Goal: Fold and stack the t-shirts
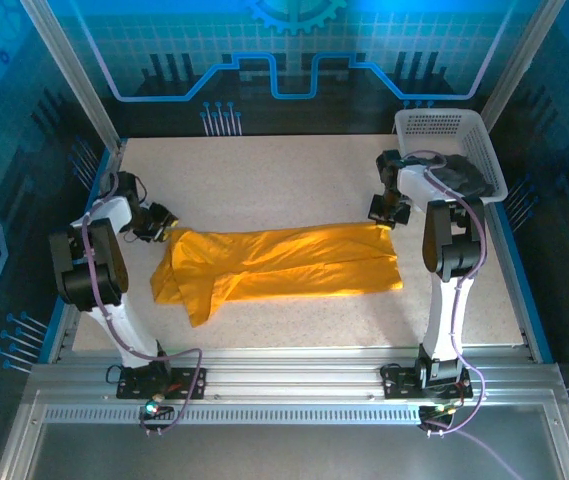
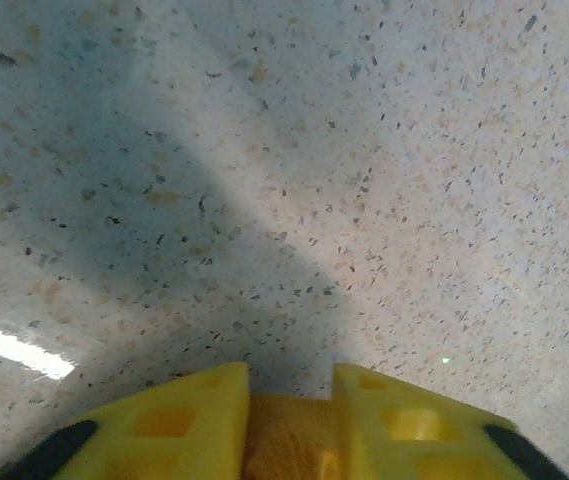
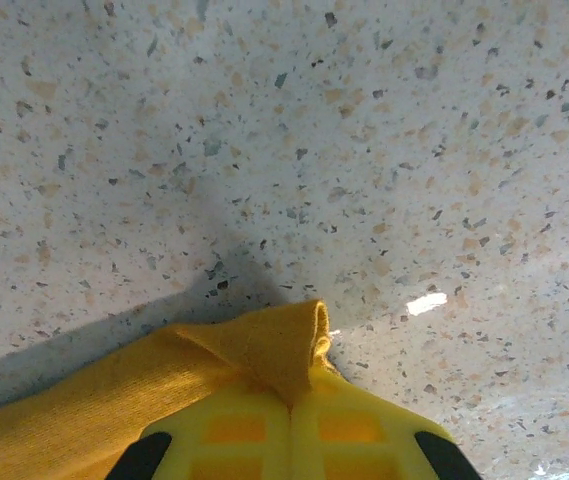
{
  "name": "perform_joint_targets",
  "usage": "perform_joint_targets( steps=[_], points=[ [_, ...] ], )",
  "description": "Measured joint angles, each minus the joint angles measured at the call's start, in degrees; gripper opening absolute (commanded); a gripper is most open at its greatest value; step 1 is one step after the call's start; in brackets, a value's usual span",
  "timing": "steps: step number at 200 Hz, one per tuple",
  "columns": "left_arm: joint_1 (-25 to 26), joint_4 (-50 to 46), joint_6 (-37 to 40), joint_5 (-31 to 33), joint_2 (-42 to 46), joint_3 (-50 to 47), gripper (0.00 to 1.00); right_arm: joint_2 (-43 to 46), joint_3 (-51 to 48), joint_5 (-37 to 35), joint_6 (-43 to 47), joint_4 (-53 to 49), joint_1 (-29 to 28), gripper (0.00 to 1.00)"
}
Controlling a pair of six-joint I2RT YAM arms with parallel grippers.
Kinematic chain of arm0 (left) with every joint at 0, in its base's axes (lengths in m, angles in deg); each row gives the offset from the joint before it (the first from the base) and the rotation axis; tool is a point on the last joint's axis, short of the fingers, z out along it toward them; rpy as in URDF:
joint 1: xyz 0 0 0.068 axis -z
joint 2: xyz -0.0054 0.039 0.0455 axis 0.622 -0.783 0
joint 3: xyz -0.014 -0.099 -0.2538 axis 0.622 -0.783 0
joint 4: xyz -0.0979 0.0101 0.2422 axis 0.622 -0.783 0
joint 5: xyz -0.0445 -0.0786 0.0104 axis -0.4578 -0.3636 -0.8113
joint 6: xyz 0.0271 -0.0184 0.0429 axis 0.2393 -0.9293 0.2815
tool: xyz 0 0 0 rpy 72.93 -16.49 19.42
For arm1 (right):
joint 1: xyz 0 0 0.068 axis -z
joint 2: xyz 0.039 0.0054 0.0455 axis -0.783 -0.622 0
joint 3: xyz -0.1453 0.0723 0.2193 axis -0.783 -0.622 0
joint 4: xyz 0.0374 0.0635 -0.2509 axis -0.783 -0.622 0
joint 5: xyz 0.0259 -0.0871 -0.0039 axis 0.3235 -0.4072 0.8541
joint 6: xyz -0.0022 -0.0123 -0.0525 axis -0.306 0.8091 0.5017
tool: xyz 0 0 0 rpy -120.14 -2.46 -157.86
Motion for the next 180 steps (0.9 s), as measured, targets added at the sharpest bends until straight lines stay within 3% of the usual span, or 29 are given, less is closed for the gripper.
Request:
perform_joint_targets(
  steps=[32,118,180],
  points=[
    [0.0,0.79,-0.35,-0.83,0.13,-1.36,0.0,-0.31,1.01,-0.07,-0.02,-0.37,0.0,0.0],
    [-2.14,0.33,-6.23,1.81,10.91,-4.28,0.0,-0.39,1.25,-0.42,-0.07,-0.79,-0.02,0.0],
    [-3.5,-2.84,-11.37,5.68,10.4,-3.87,0.0,-0.42,1.25,-1.42,-0.35,-1.27,-0.02,0.0]
  ],
)
